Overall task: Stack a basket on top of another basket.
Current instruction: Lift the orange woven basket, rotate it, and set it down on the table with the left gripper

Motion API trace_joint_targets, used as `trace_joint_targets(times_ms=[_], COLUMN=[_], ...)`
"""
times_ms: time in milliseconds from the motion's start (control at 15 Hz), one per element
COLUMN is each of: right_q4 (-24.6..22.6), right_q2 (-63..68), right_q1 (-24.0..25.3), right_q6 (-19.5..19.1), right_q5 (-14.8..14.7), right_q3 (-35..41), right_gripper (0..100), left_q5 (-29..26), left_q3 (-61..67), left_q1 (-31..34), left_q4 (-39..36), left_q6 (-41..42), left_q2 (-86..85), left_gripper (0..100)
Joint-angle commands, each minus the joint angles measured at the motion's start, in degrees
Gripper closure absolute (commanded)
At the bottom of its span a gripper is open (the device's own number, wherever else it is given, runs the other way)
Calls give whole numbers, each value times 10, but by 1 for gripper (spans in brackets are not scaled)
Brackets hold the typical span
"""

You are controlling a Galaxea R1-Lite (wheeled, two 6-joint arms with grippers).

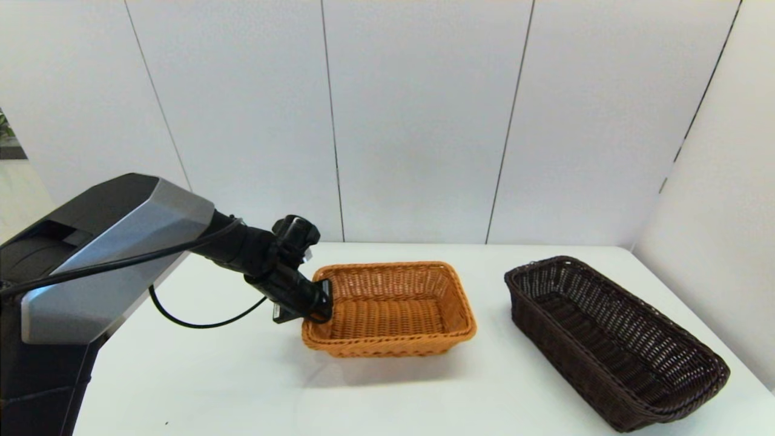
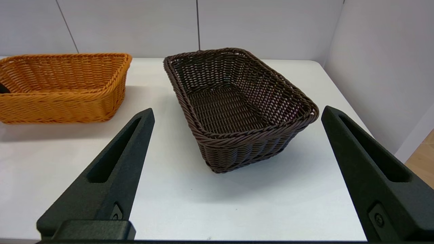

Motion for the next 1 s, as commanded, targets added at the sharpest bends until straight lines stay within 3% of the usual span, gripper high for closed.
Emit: trace_joint_targets(times_ms=[67,1000], right_q4=[0,0], right_q2=[1,1], right_q1=[0,0], right_q6=[0,0], right_q5=[0,0], right_q3=[0,0], right_gripper=[0,0], left_q5=[-1,-2], left_q3=[0,4], left_q1=[-1,-2], left_q4=[1,2], left_q6=[0,26], left_q2=[1,-2], left_gripper=[100,100])
